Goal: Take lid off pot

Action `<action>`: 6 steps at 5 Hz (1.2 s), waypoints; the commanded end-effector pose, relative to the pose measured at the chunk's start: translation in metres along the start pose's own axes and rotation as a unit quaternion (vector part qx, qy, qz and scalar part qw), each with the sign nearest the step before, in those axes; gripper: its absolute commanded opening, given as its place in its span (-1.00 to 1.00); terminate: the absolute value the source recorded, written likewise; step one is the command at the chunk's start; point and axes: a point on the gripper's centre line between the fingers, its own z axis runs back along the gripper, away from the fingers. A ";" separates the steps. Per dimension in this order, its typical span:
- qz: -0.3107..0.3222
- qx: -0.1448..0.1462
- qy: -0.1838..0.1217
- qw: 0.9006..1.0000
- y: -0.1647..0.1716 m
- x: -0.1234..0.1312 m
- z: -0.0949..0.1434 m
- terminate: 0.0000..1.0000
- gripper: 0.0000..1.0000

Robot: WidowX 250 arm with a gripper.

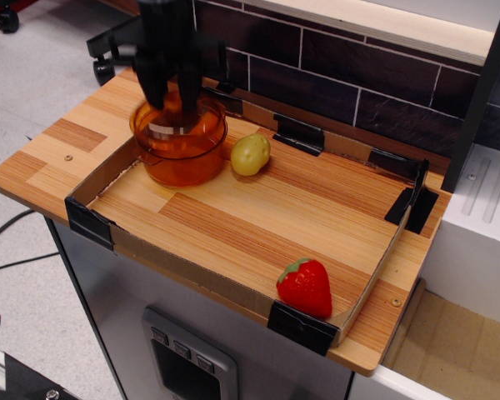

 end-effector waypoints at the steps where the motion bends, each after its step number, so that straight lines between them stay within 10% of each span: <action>1: -0.005 -0.005 -0.048 0.999 -0.007 -0.005 0.041 -1.00 -1.00; 6: -0.062 0.025 -0.003 0.998 -0.051 -0.083 -0.004 -1.00 -1.00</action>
